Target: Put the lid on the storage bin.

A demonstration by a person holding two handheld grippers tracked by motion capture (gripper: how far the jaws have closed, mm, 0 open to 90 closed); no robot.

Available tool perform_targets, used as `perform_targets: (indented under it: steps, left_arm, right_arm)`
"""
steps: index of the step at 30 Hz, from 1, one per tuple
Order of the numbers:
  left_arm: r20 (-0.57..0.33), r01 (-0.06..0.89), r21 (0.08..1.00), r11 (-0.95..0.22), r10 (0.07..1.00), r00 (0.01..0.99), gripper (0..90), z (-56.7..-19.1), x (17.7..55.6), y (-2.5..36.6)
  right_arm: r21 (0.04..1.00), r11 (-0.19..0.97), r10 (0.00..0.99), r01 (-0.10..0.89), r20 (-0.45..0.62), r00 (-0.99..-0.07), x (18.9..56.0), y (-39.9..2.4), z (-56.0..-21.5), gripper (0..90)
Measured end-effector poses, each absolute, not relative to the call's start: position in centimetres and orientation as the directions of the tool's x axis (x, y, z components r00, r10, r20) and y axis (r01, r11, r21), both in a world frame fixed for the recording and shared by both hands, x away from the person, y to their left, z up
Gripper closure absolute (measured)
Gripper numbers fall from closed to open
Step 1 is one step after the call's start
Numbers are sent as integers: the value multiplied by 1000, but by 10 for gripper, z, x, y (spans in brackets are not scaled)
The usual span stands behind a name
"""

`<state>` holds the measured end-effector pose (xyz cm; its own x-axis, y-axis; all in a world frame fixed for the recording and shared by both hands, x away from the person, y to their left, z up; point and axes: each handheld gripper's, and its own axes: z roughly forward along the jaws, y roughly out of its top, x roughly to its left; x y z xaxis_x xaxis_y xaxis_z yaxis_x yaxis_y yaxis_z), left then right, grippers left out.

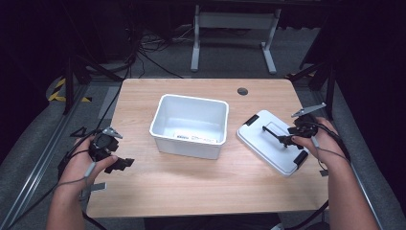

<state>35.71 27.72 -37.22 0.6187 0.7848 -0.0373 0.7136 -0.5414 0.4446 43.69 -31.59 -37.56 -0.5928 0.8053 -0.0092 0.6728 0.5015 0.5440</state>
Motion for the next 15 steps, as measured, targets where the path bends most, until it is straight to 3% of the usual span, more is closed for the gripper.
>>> perform_targets:
  steps: [15]
  left_arm:
    - [-27, 710, 438, -551, 782, 623, 193, -372, 356, 276]
  right_arm:
    - [435, 538, 806, 722, -14, -592, 465, -303, -398, 442]
